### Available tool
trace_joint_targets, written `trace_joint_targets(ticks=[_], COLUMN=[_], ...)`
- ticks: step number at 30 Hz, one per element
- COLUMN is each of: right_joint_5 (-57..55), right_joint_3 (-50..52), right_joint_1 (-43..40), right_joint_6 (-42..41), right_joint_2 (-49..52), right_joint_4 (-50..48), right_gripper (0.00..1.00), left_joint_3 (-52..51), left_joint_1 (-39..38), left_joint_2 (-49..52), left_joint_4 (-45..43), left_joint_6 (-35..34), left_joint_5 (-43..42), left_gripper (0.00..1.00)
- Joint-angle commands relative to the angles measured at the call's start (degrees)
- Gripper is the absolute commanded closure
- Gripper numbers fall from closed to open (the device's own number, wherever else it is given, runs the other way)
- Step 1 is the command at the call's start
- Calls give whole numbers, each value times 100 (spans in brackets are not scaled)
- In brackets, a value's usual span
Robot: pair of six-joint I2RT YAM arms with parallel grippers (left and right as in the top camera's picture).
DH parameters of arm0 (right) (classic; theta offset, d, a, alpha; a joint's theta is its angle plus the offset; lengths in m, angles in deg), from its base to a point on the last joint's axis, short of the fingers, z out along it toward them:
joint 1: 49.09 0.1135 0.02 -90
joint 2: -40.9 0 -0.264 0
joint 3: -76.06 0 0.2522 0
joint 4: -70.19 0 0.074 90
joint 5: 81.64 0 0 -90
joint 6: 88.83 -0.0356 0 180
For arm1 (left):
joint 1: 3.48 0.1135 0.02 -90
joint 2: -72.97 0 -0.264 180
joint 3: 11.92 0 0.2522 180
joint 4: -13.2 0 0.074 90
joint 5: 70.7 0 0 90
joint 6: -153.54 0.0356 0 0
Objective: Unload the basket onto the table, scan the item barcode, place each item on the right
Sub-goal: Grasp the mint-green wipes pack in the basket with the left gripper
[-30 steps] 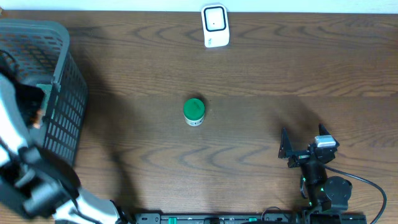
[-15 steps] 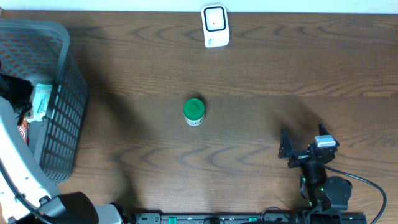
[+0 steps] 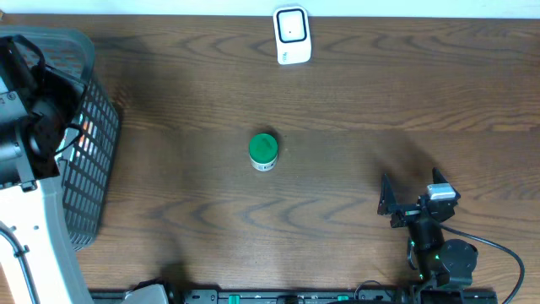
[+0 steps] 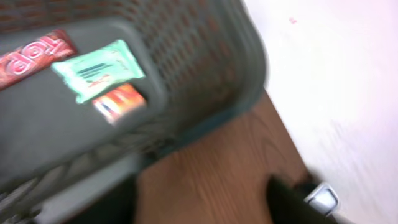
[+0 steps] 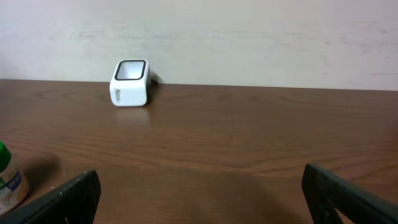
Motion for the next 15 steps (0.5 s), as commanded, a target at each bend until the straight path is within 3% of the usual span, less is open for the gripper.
trace_joint_targets(ticks=[1,4,11,15], right_joint_5=[-7,-7,-7,-7], right_joint_3=[13,13,13,13], right_joint_1=[35,35,35,35], right_joint_6=[-76,-76,-76,-79], right_joint_2=[9,9,9,9], right_joint_4=[20,20,20,20], right_gripper=[1,1,1,1], left_joint_3=[-22,-22,-22,-22], left_joint_1=[173,439,1047,1220], left_joint_2=[157,262,546,1130], left_joint_4=[184,232,9,39], left_joint_6=[-267,-267,-433,50], left_joint_5=[835,831,831,826], left_gripper=[7,0,2,2])
